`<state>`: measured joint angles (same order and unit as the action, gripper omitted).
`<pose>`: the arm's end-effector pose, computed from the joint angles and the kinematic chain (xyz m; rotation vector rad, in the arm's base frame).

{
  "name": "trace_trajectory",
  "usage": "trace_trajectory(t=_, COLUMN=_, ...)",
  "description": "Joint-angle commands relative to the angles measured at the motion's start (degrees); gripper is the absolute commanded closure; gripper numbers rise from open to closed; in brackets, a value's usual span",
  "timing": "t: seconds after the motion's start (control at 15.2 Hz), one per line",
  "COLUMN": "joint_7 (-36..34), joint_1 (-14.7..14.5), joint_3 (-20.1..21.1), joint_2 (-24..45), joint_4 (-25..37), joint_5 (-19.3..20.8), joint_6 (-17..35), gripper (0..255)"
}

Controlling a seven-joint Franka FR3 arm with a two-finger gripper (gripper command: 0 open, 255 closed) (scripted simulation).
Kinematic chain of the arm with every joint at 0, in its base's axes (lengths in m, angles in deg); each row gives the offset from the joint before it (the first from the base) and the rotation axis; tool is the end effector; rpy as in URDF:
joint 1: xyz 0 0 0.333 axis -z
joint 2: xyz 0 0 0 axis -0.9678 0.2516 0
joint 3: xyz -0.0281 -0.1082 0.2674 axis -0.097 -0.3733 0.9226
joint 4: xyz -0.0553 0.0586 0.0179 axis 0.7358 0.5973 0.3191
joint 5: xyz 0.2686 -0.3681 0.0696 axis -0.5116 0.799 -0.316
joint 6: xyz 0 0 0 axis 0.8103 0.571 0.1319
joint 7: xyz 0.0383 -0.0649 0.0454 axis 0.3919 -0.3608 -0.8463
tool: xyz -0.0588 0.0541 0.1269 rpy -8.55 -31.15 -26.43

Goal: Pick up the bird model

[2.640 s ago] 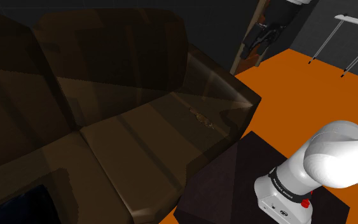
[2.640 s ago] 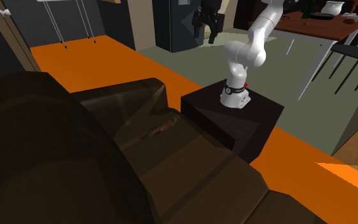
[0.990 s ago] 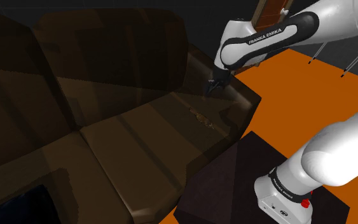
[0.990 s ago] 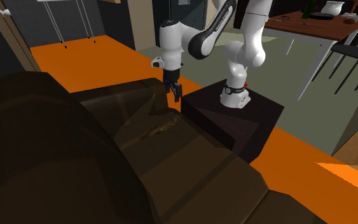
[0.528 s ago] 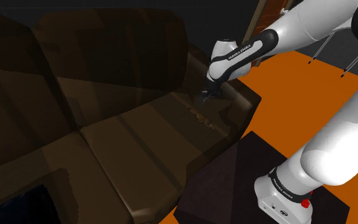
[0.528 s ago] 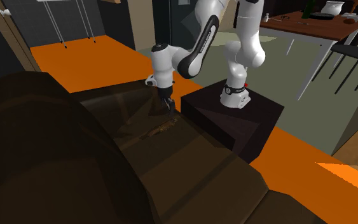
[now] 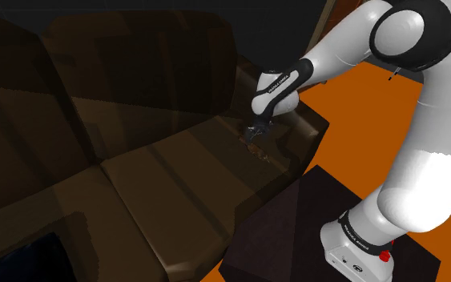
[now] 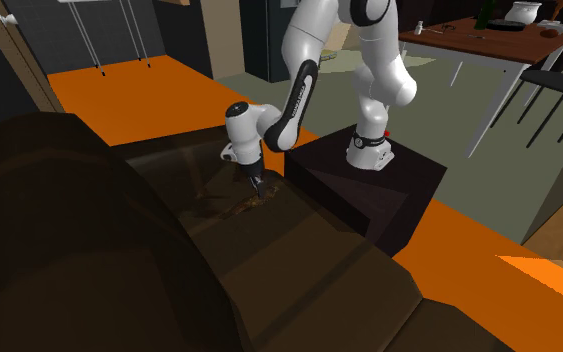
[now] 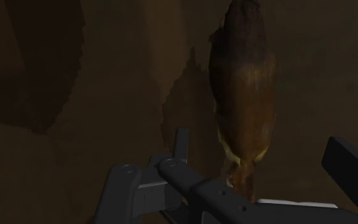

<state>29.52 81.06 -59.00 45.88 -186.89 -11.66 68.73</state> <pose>0.5335 -0.0867 0.0423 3.1180 -0.1977 -0.1881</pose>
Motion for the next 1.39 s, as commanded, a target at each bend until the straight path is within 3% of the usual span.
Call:
trace_trajectory(t=0.0, joint_7=-0.08, joint_1=0.00, joint_3=0.14, joint_2=2.41, joint_4=0.97, joint_5=-0.17, joint_6=1.31, gripper=0)
trace_trajectory(t=0.46, joint_7=0.03, joint_1=0.17, joint_3=0.35, joint_2=6.66, joint_4=1.97, joint_5=-0.41, joint_6=4.55, gripper=0)
trace_trajectory(t=0.53, joint_7=-0.02, joint_1=0.13, joint_3=0.35, joint_2=6.67, joint_4=1.98, joint_5=-0.40, joint_6=4.55, gripper=255)
trace_trajectory(t=1.32, joint_7=-0.03, joint_1=0.08, joint_3=0.23, joint_2=4.35, joint_4=1.38, joint_5=-0.28, joint_6=2.83, gripper=255)
